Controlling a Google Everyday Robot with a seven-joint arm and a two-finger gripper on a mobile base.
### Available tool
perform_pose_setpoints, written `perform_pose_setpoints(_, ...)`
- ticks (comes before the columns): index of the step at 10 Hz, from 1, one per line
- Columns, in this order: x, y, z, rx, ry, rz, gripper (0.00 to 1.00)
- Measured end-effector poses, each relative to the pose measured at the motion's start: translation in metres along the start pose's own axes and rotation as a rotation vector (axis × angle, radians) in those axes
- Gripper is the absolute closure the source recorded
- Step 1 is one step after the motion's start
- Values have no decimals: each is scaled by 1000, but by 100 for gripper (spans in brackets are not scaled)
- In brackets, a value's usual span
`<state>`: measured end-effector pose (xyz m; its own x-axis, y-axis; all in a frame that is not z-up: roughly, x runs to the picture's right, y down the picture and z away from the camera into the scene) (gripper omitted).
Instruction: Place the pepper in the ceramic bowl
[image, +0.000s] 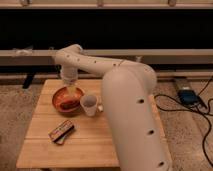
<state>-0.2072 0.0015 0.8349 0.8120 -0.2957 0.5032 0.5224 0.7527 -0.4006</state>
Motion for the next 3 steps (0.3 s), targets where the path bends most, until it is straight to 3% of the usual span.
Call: perform_pose_setpoints(3, 20, 34, -47, 30, 8, 0, 33)
